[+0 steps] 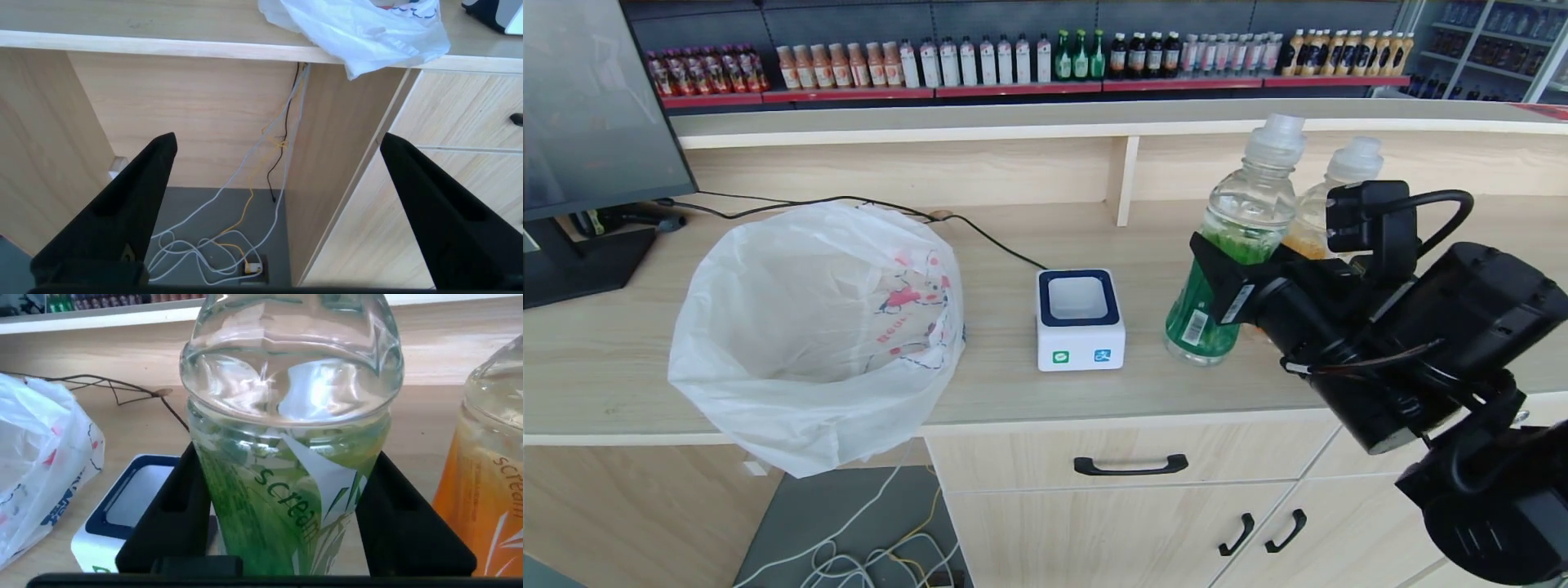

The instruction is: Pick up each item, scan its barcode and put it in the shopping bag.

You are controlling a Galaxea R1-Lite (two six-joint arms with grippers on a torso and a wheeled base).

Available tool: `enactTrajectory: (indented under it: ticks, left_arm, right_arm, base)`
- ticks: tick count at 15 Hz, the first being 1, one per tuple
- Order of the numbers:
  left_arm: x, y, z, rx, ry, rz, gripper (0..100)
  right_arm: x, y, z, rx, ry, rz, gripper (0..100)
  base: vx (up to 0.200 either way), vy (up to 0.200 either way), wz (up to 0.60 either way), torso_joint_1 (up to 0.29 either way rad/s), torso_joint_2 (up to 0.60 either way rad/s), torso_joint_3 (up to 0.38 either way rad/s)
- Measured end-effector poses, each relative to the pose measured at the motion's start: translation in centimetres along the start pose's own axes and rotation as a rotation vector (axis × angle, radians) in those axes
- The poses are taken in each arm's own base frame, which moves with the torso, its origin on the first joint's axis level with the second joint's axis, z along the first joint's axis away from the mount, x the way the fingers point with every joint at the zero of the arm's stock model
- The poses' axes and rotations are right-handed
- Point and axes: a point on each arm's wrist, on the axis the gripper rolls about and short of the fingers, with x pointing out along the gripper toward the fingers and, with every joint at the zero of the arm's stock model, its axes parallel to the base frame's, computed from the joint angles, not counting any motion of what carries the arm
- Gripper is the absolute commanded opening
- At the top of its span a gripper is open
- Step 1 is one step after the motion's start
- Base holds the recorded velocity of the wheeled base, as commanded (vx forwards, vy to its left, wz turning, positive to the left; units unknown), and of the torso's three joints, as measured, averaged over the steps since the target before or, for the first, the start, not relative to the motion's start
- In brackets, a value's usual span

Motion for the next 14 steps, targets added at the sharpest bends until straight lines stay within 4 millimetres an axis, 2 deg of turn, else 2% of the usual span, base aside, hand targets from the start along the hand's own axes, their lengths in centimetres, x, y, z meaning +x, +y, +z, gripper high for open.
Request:
enactTrajectory:
  ticks: [6,12,14]
  left_arm:
    - [0.0,0.0,0.0,0.000,0.000,0.000,100]
    - [0.0,0.0,0.0,0.000,0.000,0.000,100]
    - [0.0,0.0,0.0,0.000,0.000,0.000,100]
  right_arm:
    - [-4.1,-0.1,0.7,0.004,0.029,0.103,0]
    - [-5.9,3.0,1.5,0.065,0.023,0.248,0]
    - [-6.4,3.9,1.6,0.144,0.034,0.285,0]
  base:
    - [0.000,0.000,0.00,0.000,0.00,0.000]
    - [0.000,0.000,0.00,0.000,0.00,0.000]
    - [0.000,0.000,0.00,0.000,0.00,0.000]
